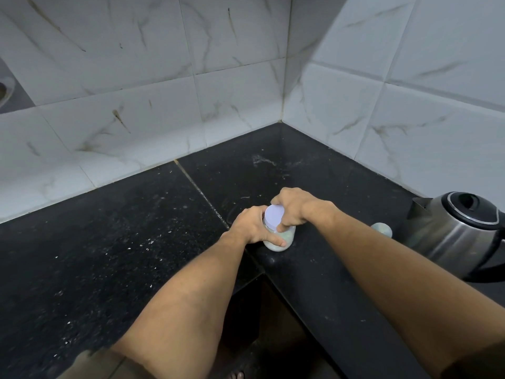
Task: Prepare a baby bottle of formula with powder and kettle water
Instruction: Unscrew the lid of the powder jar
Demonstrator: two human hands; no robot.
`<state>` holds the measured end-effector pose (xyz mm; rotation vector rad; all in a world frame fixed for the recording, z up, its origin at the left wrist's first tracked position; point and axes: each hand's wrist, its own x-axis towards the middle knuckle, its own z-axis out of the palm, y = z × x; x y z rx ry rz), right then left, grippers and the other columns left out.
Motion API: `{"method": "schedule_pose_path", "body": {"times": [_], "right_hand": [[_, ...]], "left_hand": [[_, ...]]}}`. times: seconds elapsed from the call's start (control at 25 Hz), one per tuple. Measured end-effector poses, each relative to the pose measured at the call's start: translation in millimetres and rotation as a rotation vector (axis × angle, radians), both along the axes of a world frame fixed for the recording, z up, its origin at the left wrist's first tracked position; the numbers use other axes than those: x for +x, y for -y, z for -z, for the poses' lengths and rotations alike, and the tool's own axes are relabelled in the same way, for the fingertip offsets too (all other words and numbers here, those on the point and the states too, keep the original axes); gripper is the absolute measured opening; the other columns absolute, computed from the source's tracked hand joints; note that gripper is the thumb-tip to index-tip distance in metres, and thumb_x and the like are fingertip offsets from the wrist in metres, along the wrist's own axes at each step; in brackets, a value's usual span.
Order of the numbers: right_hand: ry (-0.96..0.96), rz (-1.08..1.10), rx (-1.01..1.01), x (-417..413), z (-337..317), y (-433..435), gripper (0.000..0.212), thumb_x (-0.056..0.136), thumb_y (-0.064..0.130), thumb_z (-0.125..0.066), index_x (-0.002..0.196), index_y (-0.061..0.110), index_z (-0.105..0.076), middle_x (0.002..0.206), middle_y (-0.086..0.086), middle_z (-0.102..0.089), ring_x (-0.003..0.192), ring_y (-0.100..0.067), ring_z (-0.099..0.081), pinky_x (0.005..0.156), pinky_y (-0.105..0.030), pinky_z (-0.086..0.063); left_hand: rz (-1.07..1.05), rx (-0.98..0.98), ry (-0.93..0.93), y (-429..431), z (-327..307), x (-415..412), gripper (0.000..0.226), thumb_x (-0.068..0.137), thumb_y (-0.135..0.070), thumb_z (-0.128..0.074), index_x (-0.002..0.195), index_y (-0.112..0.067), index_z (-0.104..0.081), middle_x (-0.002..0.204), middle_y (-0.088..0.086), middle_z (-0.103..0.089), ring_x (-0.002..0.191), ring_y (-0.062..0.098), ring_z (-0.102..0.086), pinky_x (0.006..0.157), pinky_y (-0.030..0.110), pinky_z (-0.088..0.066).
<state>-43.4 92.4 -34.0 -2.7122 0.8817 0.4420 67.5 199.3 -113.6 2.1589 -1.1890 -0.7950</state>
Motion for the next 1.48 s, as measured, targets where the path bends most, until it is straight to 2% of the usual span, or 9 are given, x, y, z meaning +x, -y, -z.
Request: {"method": "schedule_pose_path", "body": {"times": [0.16, 0.28, 0.36, 0.48, 0.72, 0.84, 0.96, 1.2, 1.48], "right_hand": [[-0.042, -0.074, -0.006, 2.1, 0.6, 3.3, 0.07, 0.076, 0.022, -0.084, 0.139, 0.039, -0.058, 0.126, 0.006, -0.059, 0.12, -0.027, -0.054, 0.086, -0.036, -0.046], [-0.006, -0.014, -0.029, -1.8, 0.9, 0.9, 0.093, 0.072, 0.04, -0.084, 0.154, 0.032, -0.042, 0.141, 0.001, -0.047, 0.133, -0.028, -0.046, 0.101, -0.043, -0.049], [0.036, 0.042, -0.029, -4.6, -0.6, -0.8, 0.081, 0.069, 0.055, -0.086, 0.138, 0.024, -0.057, 0.133, 0.0, -0.054, 0.121, -0.025, -0.054, 0.096, -0.045, -0.054], [0.052, 0.023, -0.01, -4.7, 1.3, -0.4, 0.059, 0.07, 0.042, -0.09, 0.118, 0.016, -0.068, 0.111, 0.0, -0.065, 0.101, -0.024, -0.065, 0.087, -0.043, -0.06], [-0.048, -0.087, -0.002, 0.4, -0.2, -3.3, 0.073, 0.074, 0.014, -0.08, 0.138, 0.041, -0.057, 0.131, 0.0, -0.054, 0.116, -0.03, -0.057, 0.089, -0.042, -0.056], [-0.034, -0.073, -0.015, -3.0, 1.1, -4.8, 0.094, 0.078, 0.03, -0.083, 0.158, 0.03, -0.033, 0.145, -0.002, -0.041, 0.133, -0.03, -0.044, 0.101, -0.041, -0.046], [-0.002, -0.002, -0.06, -6.0, -1.4, -6.5, 0.087, 0.073, 0.054, -0.085, 0.145, 0.021, -0.049, 0.135, -0.003, -0.048, 0.123, -0.027, -0.052, 0.097, -0.041, -0.05], [-0.051, -0.137, -0.072, -2.2, -3.8, -7.3, 0.068, 0.079, 0.019, -0.082, 0.141, 0.031, -0.055, 0.131, -0.001, -0.049, 0.121, -0.027, -0.048, 0.095, -0.043, -0.053], [-0.032, -0.122, -0.009, -4.9, -3.0, -1.6, 0.078, 0.076, 0.026, -0.086, 0.145, 0.032, -0.05, 0.128, -0.001, -0.048, 0.121, -0.028, -0.052, 0.094, -0.042, -0.053]], "left_hand": [[0.003, -0.001, 0.015, 0.4, 0.9, -0.2, 0.071, 0.043, -0.048, -0.101, 0.105, -0.036, -0.07, 0.095, -0.017, -0.074, 0.1, 0.013, -0.068, 0.09, 0.033, -0.055], [0.005, 0.001, 0.018, 0.5, -0.1, 0.9, 0.07, 0.045, -0.047, -0.102, 0.104, -0.035, -0.068, 0.096, -0.014, -0.074, 0.101, 0.014, -0.068, 0.093, 0.036, -0.055], [0.009, 0.007, 0.033, 0.9, -1.0, 0.9, 0.066, 0.047, -0.046, -0.102, 0.101, -0.035, -0.065, 0.094, -0.014, -0.074, 0.099, 0.014, -0.068, 0.092, 0.037, -0.056], [0.013, 0.016, 0.028, 1.4, -2.6, 0.5, 0.071, 0.042, -0.049, -0.101, 0.103, -0.036, -0.067, 0.096, -0.014, -0.075, 0.099, 0.013, -0.069, 0.094, 0.04, -0.057], [0.019, 0.022, 0.027, 1.2, -1.7, 0.3, 0.077, 0.039, -0.052, -0.099, 0.109, -0.035, -0.07, 0.097, -0.016, -0.075, 0.101, 0.012, -0.068, 0.096, 0.04, -0.056], [0.013, 0.03, 0.03, 1.6, -1.9, 0.5, 0.074, 0.041, -0.052, -0.1, 0.105, -0.034, -0.068, 0.095, -0.014, -0.075, 0.099, 0.013, -0.069, 0.095, 0.041, -0.057], [0.024, 0.026, 0.045, 1.1, -3.1, 0.4, 0.071, 0.044, -0.052, -0.101, 0.103, -0.033, -0.066, 0.094, -0.013, -0.075, 0.097, 0.014, -0.069, 0.094, 0.04, -0.056], [0.01, 0.011, -0.001, 0.6, -0.4, 0.9, 0.077, 0.038, -0.051, -0.1, 0.107, -0.035, -0.07, 0.098, -0.015, -0.075, 0.1, 0.011, -0.069, 0.096, 0.04, -0.057], [0.016, 0.002, -0.004, 2.5, 4.6, 3.5, 0.074, 0.04, -0.052, -0.1, 0.106, -0.036, -0.07, 0.096, -0.016, -0.076, 0.099, 0.01, -0.069, 0.096, 0.04, -0.057]]}}
